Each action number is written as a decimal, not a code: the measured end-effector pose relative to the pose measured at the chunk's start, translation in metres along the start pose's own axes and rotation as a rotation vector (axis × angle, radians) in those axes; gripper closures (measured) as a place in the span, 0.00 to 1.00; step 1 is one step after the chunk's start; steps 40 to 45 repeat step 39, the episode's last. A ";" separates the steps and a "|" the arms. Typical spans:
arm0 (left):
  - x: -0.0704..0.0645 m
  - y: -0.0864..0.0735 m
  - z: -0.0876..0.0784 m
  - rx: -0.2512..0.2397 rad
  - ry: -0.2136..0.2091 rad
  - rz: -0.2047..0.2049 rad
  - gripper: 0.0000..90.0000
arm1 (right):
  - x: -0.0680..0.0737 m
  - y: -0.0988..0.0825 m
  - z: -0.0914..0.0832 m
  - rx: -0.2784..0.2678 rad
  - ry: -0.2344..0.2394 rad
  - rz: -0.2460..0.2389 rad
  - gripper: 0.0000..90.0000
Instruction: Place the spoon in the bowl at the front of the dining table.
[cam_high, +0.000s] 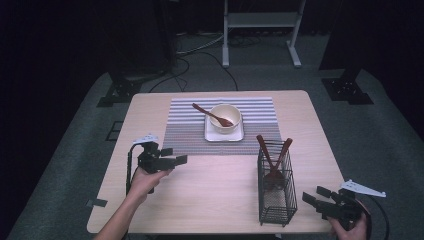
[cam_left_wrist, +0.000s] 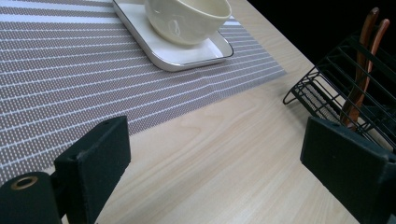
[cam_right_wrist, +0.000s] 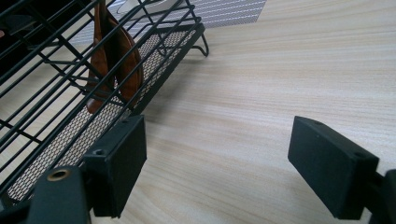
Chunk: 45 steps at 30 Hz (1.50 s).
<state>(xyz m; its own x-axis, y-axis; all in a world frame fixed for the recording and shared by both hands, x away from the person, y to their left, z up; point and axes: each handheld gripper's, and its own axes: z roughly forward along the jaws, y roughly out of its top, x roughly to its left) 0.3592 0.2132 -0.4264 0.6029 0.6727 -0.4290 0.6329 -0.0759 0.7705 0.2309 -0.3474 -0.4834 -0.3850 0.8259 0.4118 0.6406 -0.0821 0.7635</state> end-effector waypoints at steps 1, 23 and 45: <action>0.000 -0.001 -0.001 0.000 -0.003 -0.002 0.09 | 0.000 0.000 0.000 0.001 0.000 0.000 0.20; -0.013 -0.033 -0.023 0.009 -0.015 -0.003 0.09 | 0.003 0.001 0.001 0.007 -0.005 -0.007 0.20; -0.006 -0.064 -0.039 -0.024 -0.003 -0.058 0.08 | 0.004 0.001 0.002 0.012 -0.008 -0.008 0.20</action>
